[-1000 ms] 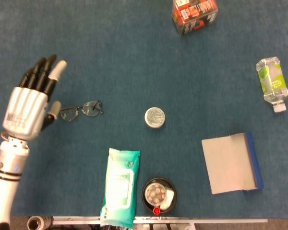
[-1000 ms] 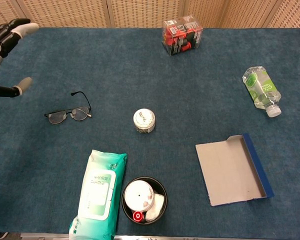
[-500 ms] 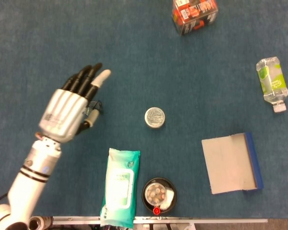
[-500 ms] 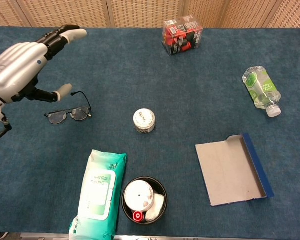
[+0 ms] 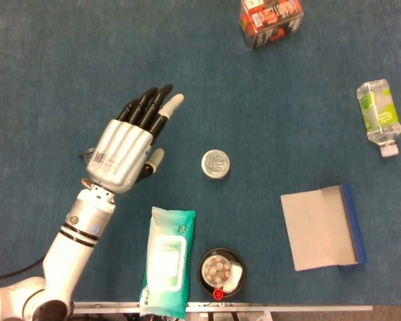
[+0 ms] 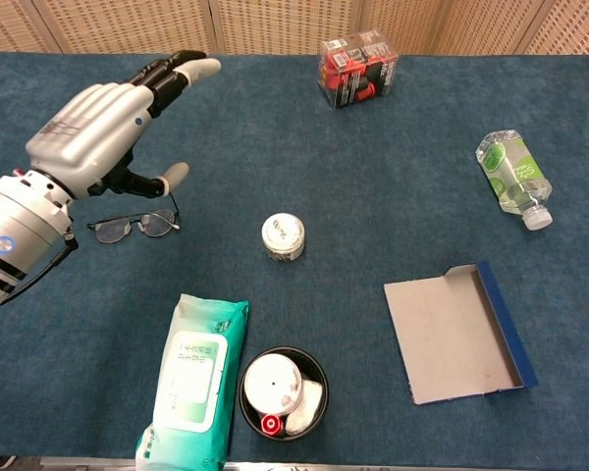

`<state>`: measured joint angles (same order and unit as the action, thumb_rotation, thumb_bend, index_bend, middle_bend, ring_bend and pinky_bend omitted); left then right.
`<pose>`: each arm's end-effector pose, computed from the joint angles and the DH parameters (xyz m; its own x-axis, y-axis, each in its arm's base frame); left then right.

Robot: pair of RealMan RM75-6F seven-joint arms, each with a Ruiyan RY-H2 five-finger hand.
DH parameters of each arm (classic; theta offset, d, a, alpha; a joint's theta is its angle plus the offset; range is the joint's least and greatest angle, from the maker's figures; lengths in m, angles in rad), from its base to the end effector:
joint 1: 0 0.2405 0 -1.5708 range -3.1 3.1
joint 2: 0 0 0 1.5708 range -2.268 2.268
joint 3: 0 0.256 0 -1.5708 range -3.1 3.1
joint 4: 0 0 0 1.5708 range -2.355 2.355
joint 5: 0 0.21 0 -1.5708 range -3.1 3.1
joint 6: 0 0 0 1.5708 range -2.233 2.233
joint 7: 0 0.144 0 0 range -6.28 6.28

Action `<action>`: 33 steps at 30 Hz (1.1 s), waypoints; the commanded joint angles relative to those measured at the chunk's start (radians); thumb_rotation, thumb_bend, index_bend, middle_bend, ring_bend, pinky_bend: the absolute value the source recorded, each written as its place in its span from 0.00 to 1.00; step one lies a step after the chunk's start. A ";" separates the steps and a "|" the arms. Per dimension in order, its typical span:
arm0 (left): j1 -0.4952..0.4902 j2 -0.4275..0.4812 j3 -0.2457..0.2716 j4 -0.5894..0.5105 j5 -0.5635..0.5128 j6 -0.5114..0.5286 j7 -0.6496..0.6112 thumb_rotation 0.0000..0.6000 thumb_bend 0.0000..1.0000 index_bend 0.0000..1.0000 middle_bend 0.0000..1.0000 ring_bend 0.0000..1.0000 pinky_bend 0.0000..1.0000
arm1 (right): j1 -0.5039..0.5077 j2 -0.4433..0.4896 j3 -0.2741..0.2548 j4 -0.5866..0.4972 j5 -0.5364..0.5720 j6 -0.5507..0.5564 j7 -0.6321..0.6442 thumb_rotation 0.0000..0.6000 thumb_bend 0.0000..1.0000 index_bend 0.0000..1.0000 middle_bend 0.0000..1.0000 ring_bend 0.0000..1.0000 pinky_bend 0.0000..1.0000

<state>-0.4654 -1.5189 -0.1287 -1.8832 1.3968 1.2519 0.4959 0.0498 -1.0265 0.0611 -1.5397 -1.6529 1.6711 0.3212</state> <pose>-0.1149 0.2431 0.0205 0.2773 0.1209 0.9532 0.8858 -0.4165 -0.2048 -0.3028 -0.1698 0.2104 0.2335 0.1387 0.9624 -0.9509 -0.1741 0.2558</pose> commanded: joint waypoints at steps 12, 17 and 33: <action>-0.041 -0.092 -0.020 0.087 -0.075 -0.018 0.074 1.00 0.36 0.00 0.00 0.00 0.16 | -0.004 0.002 0.001 0.005 0.000 0.008 0.013 1.00 0.33 0.48 0.48 0.38 0.35; -0.049 -0.109 -0.031 0.128 -0.104 -0.019 0.078 1.00 0.36 0.00 0.00 0.00 0.16 | -0.004 0.002 0.002 0.005 0.002 0.007 0.012 1.00 0.33 0.48 0.48 0.38 0.35; -0.041 -0.127 -0.020 0.212 -0.120 0.024 0.102 1.00 0.47 0.00 0.00 0.00 0.16 | -0.001 -0.002 0.002 0.002 0.003 -0.003 -0.002 1.00 0.33 0.48 0.48 0.38 0.35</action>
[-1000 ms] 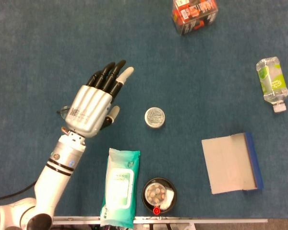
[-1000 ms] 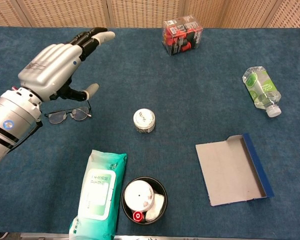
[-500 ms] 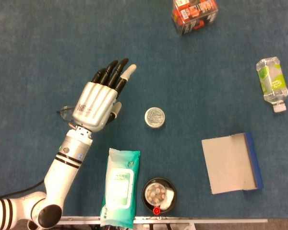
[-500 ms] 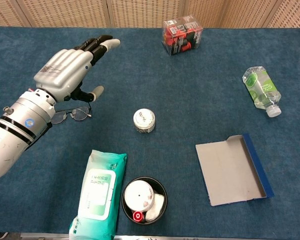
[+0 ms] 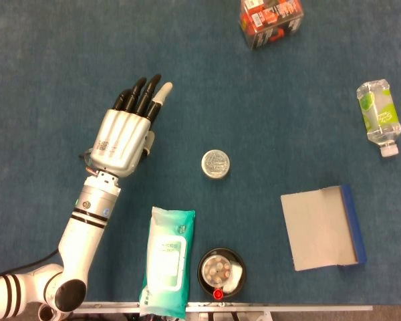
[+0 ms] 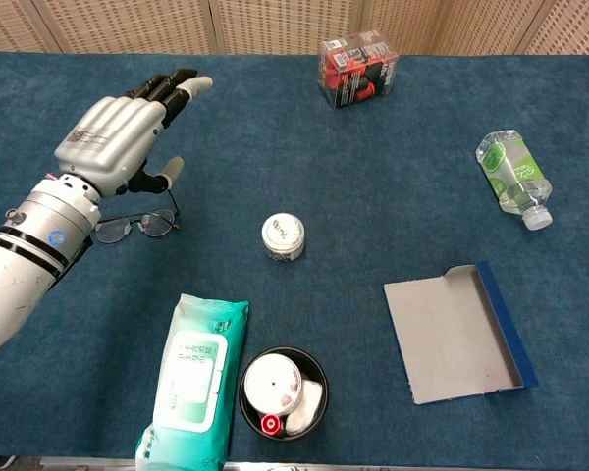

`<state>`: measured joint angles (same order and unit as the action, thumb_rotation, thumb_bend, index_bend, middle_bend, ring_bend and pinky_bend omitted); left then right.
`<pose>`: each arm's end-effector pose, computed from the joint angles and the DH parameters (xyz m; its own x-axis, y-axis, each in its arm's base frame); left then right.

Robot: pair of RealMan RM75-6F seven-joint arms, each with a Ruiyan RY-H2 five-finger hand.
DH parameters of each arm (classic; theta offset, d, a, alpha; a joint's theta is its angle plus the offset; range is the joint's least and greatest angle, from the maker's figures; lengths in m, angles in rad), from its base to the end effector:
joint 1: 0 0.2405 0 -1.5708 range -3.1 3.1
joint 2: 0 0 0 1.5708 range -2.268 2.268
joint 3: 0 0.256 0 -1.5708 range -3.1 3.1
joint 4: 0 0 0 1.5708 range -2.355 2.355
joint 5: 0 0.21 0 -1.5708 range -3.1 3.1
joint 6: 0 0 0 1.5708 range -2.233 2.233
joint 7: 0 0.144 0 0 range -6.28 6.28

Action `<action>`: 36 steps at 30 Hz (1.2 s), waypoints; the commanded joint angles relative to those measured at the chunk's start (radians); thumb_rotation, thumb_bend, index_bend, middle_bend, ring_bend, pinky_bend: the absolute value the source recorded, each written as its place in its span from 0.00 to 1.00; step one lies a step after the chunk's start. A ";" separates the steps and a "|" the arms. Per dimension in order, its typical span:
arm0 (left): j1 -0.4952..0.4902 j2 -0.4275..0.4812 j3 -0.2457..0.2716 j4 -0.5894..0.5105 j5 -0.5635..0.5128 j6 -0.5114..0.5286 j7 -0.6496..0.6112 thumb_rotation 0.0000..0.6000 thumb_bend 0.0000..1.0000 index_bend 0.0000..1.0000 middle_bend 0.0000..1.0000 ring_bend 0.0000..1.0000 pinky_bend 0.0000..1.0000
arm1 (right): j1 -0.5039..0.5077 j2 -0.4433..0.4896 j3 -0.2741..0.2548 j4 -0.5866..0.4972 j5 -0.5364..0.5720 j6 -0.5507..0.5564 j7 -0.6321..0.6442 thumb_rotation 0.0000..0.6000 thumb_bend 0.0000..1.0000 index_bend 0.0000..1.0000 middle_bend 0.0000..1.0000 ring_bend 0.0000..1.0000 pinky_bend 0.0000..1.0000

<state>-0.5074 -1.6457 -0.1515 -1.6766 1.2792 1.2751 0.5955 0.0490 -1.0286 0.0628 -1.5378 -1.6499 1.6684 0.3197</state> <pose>-0.1370 0.2694 -0.0109 0.4017 0.0759 0.9126 0.8770 -0.3187 -0.3595 -0.3036 -0.1700 0.2100 0.2353 0.1389 0.9620 -0.9513 -0.1698 0.2572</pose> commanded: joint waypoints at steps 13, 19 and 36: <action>0.009 -0.010 0.016 0.079 -0.035 -0.007 -0.005 1.00 0.47 0.00 0.00 0.00 0.16 | 0.003 -0.001 0.002 -0.001 0.005 -0.007 -0.003 1.00 0.33 0.48 0.48 0.38 0.35; 0.016 -0.018 0.019 0.109 -0.059 -0.009 -0.002 1.00 0.47 0.00 0.00 0.00 0.16 | 0.004 -0.002 0.002 -0.001 0.006 -0.009 -0.005 1.00 0.33 0.48 0.48 0.38 0.35; 0.028 -0.031 0.032 0.129 -0.102 -0.002 0.066 1.00 0.54 0.00 0.00 0.00 0.16 | 0.003 -0.002 0.003 -0.002 0.008 -0.010 -0.007 1.00 0.33 0.48 0.48 0.38 0.35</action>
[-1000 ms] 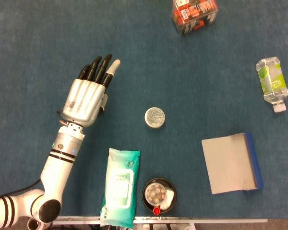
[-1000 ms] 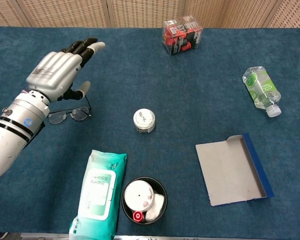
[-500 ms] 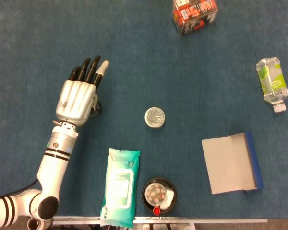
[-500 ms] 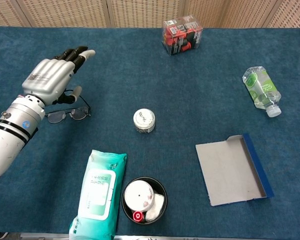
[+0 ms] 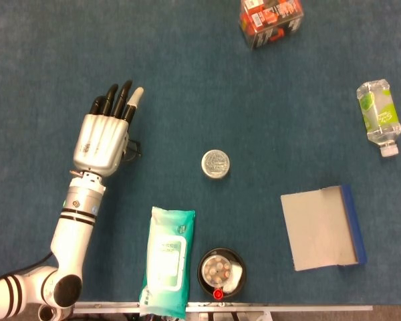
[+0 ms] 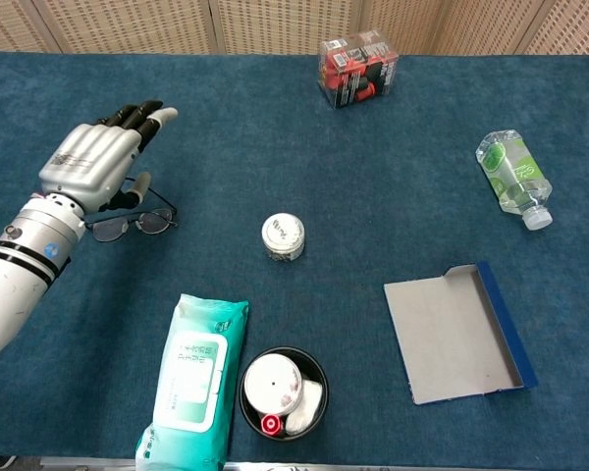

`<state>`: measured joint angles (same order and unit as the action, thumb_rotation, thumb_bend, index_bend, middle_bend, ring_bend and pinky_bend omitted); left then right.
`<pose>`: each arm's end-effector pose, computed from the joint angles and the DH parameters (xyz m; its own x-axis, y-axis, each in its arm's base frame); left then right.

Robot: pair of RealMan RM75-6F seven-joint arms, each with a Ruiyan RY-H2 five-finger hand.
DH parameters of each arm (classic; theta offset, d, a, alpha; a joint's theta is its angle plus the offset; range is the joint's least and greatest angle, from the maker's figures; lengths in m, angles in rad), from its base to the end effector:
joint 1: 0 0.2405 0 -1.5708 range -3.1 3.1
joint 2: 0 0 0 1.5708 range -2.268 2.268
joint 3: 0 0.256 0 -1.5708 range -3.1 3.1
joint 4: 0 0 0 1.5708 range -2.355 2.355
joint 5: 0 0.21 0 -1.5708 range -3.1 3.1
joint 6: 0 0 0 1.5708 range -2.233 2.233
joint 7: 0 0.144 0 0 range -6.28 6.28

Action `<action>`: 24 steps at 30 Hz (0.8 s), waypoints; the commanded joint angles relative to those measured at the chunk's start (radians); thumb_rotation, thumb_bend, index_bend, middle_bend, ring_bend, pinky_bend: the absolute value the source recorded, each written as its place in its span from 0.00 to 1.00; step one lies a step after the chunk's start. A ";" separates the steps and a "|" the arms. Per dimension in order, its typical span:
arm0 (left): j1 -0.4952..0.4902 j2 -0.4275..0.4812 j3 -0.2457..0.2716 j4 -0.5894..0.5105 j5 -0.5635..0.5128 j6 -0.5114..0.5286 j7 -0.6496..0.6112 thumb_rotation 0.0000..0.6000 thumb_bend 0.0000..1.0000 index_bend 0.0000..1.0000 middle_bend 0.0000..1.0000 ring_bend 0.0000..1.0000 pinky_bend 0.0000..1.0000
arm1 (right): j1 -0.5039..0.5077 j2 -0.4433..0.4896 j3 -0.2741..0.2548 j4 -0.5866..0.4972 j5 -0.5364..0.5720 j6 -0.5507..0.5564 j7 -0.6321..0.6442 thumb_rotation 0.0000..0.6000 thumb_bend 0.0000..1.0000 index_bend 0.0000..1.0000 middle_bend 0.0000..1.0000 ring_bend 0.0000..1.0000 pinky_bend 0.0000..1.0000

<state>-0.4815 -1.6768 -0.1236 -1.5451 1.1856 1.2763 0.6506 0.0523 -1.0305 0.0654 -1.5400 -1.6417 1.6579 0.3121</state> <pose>-0.1821 0.2730 -0.0242 0.5207 0.1182 0.8455 0.8458 -0.2061 -0.4920 -0.3041 -0.1718 0.2089 0.2400 0.1360 0.9612 -0.9518 -0.1619 0.2606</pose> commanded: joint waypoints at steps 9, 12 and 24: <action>0.010 0.019 0.023 -0.078 0.056 0.032 0.003 1.00 0.55 0.00 0.00 0.00 0.16 | 0.000 0.000 -0.001 0.000 -0.001 0.000 -0.001 1.00 0.33 0.48 0.48 0.38 0.35; 0.011 0.031 0.023 -0.112 0.078 0.048 0.012 1.00 0.55 0.00 0.00 0.00 0.16 | 0.000 0.000 0.000 0.000 -0.002 0.001 -0.001 1.00 0.33 0.48 0.48 0.38 0.35; 0.014 0.036 0.004 -0.074 0.055 0.077 0.105 1.00 0.55 0.00 0.00 0.00 0.16 | -0.001 0.000 -0.001 0.000 -0.003 0.002 0.000 1.00 0.33 0.48 0.48 0.38 0.35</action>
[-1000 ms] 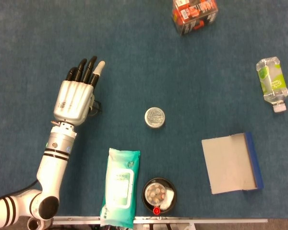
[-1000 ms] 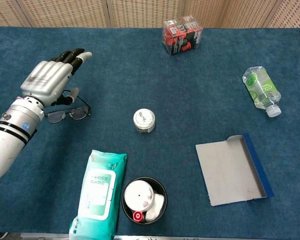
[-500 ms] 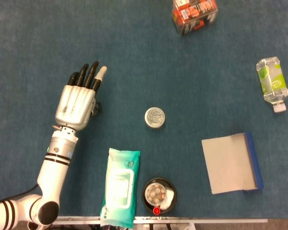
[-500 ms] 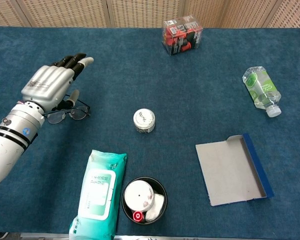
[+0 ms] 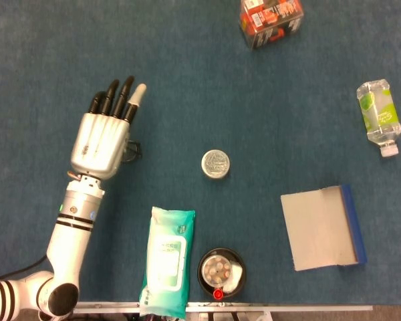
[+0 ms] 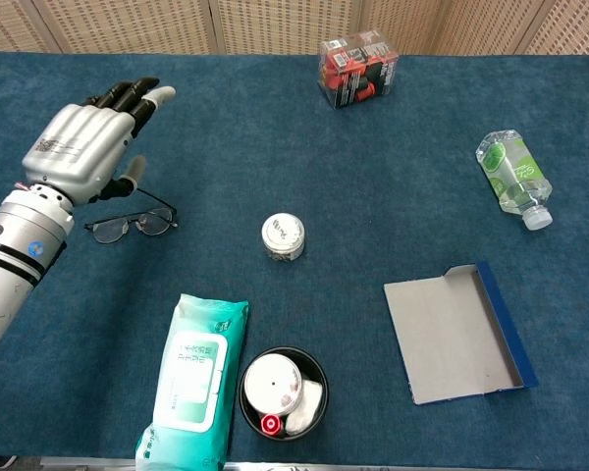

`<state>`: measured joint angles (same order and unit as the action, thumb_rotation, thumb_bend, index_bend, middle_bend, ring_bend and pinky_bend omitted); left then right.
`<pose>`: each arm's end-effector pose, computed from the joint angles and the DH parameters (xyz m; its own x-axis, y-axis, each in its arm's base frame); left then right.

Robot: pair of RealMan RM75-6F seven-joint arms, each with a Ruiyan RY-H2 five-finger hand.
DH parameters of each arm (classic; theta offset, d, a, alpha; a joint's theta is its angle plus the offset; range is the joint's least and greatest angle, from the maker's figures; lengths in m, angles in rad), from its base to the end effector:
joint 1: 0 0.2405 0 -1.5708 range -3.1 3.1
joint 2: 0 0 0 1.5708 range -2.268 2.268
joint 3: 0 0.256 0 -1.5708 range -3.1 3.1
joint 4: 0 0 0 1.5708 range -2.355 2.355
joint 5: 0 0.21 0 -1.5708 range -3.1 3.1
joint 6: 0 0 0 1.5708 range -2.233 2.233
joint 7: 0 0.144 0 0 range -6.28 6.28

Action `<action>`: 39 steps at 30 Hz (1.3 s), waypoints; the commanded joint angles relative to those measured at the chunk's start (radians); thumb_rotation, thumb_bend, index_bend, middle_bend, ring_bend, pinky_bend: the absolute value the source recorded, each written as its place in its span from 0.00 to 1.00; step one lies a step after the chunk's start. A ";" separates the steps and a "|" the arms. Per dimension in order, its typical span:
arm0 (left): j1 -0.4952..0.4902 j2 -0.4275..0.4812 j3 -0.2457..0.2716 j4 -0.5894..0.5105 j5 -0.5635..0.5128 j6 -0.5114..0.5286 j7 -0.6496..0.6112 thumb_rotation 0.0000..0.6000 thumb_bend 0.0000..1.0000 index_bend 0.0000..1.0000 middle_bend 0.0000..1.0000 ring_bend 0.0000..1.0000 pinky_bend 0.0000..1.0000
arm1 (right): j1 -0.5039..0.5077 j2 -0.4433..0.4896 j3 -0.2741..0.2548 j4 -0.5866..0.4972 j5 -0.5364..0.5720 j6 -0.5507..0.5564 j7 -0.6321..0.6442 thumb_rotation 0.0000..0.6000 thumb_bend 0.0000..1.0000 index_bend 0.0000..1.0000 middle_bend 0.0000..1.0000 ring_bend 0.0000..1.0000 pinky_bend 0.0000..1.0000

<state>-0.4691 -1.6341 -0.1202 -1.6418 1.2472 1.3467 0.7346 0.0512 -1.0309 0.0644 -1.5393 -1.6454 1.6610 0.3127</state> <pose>-0.1664 0.2654 -0.0038 0.5513 0.0293 0.8338 0.8159 -0.2276 -0.5314 -0.3038 -0.1712 0.2088 0.2393 0.1364 0.9613 -0.9513 -0.1650 0.2603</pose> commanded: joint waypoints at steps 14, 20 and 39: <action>0.005 -0.023 -0.001 0.071 -0.072 -0.021 0.048 1.00 0.55 0.00 0.00 0.00 0.16 | 0.001 0.001 0.001 -0.002 0.003 -0.004 -0.001 1.00 0.33 0.48 0.48 0.38 0.35; 0.004 -0.033 -0.004 0.104 -0.108 -0.043 0.045 1.00 0.55 0.00 0.00 0.00 0.16 | 0.003 0.001 0.001 -0.002 0.005 -0.007 0.000 1.00 0.33 0.48 0.48 0.38 0.35; 0.005 -0.074 0.017 0.207 -0.136 -0.088 0.010 1.00 0.55 0.00 0.00 0.00 0.16 | -0.001 0.001 0.002 0.000 0.004 0.001 0.004 1.00 0.33 0.48 0.48 0.38 0.35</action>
<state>-0.4635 -1.7047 -0.1045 -1.4394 1.1135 1.2621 0.7462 0.0503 -1.0296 0.0667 -1.5392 -1.6416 1.6623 0.3164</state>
